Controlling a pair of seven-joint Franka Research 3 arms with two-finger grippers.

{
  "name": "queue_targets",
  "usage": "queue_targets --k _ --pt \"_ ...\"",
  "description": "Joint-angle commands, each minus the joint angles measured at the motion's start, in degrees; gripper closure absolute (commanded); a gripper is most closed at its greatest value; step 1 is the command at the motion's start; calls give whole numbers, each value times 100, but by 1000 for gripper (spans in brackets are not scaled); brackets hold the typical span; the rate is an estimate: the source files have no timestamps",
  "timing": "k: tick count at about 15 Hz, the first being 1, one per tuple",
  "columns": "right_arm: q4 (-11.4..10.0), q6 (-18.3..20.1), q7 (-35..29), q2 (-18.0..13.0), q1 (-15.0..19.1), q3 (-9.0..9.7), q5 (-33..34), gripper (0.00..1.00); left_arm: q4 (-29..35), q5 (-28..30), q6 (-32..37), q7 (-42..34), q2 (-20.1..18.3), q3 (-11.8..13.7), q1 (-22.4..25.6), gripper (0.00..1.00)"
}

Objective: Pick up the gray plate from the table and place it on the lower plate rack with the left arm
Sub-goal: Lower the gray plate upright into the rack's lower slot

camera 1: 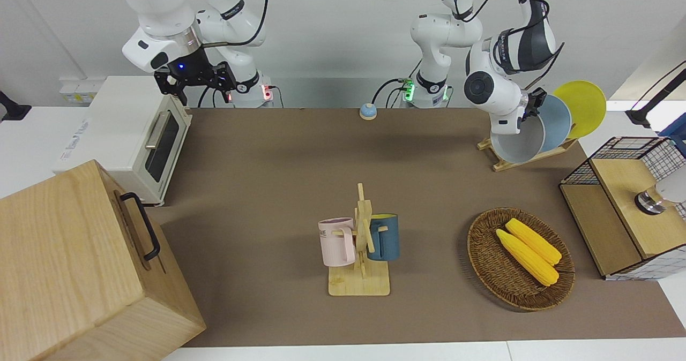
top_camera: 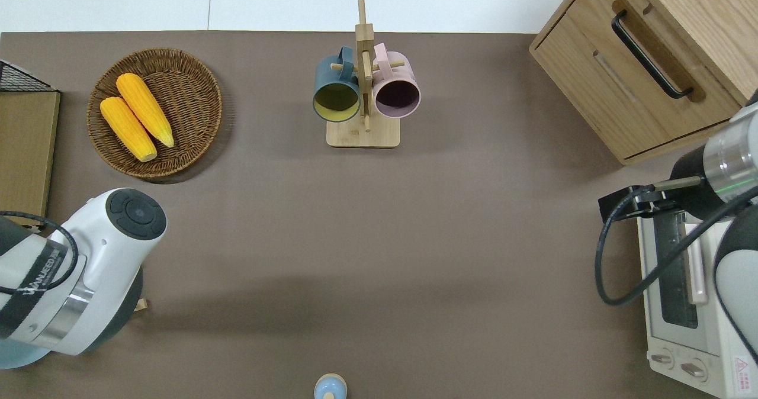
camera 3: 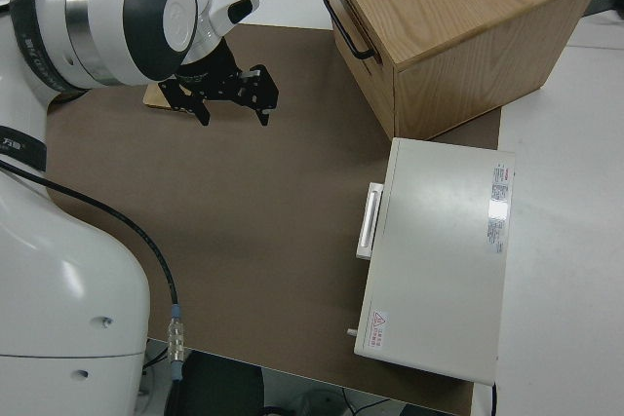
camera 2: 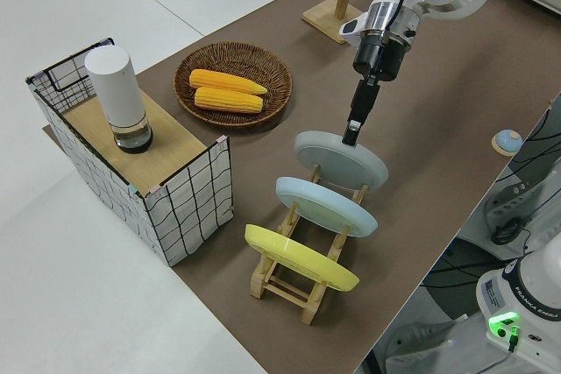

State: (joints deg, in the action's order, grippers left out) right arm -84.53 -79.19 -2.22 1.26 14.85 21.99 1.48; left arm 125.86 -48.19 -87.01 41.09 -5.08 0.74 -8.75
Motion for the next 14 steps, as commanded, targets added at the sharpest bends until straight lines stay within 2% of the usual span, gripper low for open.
queue_targets --k 1,6,7,8,9,11,13,14 --pt "41 62 -68 -12 132 121 28 17 140 -130 -17 197 7 31 -74 1000" --pt "33 62 -68 -12 132 121 28 17 158 -86 -44 321 87 14 -74 1000" --pt "41 62 -68 -12 132 121 37 17 158 -86 -44 312 78 14 -74 849" --pt "41 62 -68 -12 132 121 28 17 158 -86 -44 286 78 14 -74 618" --pt "41 62 -68 -12 132 121 28 17 158 -86 -44 285 86 14 -66 448" --pt "41 62 -68 -12 132 121 37 17 158 -77 -52 251 87 14 -66 275" --pt "41 62 -68 -12 132 121 28 17 158 -77 -52 224 78 14 -65 8" --pt "41 62 -68 -12 132 121 28 17 158 -77 -52 224 78 14 -65 7"
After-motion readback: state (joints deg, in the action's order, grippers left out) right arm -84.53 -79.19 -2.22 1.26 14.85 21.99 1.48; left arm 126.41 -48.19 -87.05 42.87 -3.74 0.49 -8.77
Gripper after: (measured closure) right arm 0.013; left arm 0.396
